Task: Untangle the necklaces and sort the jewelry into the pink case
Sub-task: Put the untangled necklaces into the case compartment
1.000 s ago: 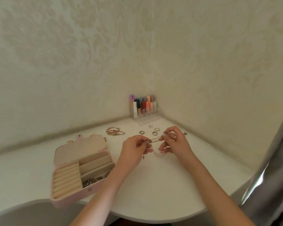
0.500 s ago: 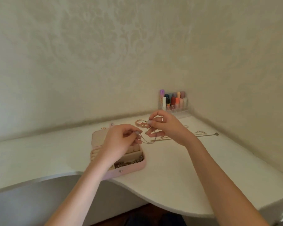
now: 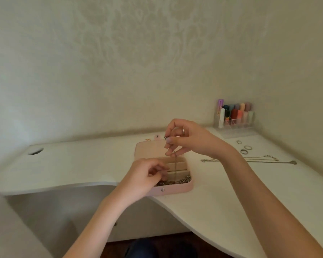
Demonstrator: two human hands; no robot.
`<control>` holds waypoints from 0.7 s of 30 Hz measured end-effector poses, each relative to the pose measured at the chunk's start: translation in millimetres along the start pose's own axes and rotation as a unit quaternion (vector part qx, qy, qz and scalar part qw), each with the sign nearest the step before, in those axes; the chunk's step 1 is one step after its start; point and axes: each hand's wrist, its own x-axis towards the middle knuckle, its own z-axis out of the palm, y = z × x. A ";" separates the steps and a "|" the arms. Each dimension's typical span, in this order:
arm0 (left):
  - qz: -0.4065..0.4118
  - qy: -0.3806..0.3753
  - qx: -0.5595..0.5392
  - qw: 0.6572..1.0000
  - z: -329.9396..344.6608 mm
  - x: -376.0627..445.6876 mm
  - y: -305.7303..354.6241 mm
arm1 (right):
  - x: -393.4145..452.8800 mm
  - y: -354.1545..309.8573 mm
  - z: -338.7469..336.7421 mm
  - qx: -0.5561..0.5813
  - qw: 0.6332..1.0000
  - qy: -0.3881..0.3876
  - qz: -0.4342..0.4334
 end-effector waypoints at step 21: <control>-0.023 0.046 -0.067 0.996 1.7 5.0 -1.6 | -37.8 29.5 -7.4 0.015 0.990 0.140 0.023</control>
